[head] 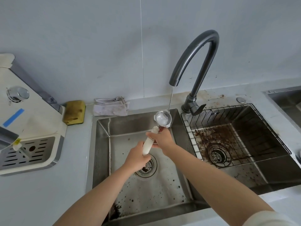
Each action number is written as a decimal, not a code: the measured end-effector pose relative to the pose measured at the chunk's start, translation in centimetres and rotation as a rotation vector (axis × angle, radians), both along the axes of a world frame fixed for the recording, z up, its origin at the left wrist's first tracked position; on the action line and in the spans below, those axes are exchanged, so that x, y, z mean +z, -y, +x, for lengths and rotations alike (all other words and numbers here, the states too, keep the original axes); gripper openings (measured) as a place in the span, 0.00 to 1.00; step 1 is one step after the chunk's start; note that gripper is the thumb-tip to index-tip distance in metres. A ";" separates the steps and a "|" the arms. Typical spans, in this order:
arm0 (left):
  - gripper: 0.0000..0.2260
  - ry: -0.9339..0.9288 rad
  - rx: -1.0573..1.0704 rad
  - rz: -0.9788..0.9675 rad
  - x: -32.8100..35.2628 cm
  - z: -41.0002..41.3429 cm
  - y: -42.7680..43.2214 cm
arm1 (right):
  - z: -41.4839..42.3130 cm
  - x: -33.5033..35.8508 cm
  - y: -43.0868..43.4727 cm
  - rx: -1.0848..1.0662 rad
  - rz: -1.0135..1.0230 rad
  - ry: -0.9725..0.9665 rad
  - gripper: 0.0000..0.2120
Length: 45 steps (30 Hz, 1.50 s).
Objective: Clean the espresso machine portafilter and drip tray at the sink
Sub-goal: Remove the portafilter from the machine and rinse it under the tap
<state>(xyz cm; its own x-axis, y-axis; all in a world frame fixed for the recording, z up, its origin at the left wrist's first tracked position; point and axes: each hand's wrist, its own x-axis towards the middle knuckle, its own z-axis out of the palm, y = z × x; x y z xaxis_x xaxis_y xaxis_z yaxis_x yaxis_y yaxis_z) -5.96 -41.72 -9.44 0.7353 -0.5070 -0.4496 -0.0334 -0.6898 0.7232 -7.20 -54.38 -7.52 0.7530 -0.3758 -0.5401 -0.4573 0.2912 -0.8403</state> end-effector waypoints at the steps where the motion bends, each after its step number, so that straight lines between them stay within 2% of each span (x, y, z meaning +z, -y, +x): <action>1: 0.14 0.032 0.003 0.009 0.0 0.0 0.0 | 0.1 0.1 0.0 -0.001 0.010 0.006 0.09; 10: 0.15 0.227 0.000 0.085 0.1 0.1 0.3 | 0.5 0.8 0.0 -0.038 0.029 0.050 0.13; 14: 0.15 0.280 -0.015 0.072 0.3 0.6 0.6 | 0.6 1.2 0.0 -0.071 0.030 0.072 0.11; 18: 0.15 0.319 -0.011 0.054 0.3 0.6 1.0 | 0.7 1.5 0.2 -0.096 0.009 0.077 0.19; 22: 0.16 0.378 -0.014 0.085 0.3 0.4 1.0 | 0.6 1.4 0.0 -0.095 0.012 0.092 0.17; 25: 0.17 0.447 -0.029 0.160 0.6 0.3 0.5 | 0.7 1.1 -0.5 -0.095 0.058 0.110 0.13; 27: 0.17 0.510 -0.033 0.222 1.0 0.5 0.1 | 1.0 1.0 -1.0 -0.089 0.076 0.119 0.14; 30: 0.13 0.650 -0.051 0.358 1.9 0.8 -0.4 | 1.7 1.0 -1.6 -0.091 0.134 0.122 0.15; 33: 0.10 0.764 -0.092 0.464 2.8 1.1 -0.7 | 2.4 1.3 -2.0 -0.080 0.239 0.133 0.11; 35: 0.11 0.867 -0.088 0.516 3.5 1.3 -0.9 | 2.9 1.6 -2.1 -0.076 0.293 0.128 0.07; 38: 0.17 1.066 -0.155 0.630 4.6 1.5 -0.9 | 3.3 2.2 -2.1 -0.082 0.379 0.109 0.04; 41: 0.18 1.179 -0.145 0.715 4.9 1.9 -1.0 | 3.3 2.6 -1.9 -0.082 0.475 0.138 0.08; 45: 0.18 1.220 -0.162 0.766 5.0 1.5 -0.9 | 3.0 2.9 -1.7 -0.088 0.553 0.165 0.09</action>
<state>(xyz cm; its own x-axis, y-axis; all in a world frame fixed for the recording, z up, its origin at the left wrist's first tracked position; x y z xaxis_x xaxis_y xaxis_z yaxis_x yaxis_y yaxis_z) -4.44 -40.83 -4.46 0.8102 -0.5477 0.2088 -0.4609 -0.8154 -0.3503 -4.15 -52.72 -4.65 0.8227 -0.1357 -0.5521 -0.2879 0.7380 -0.6104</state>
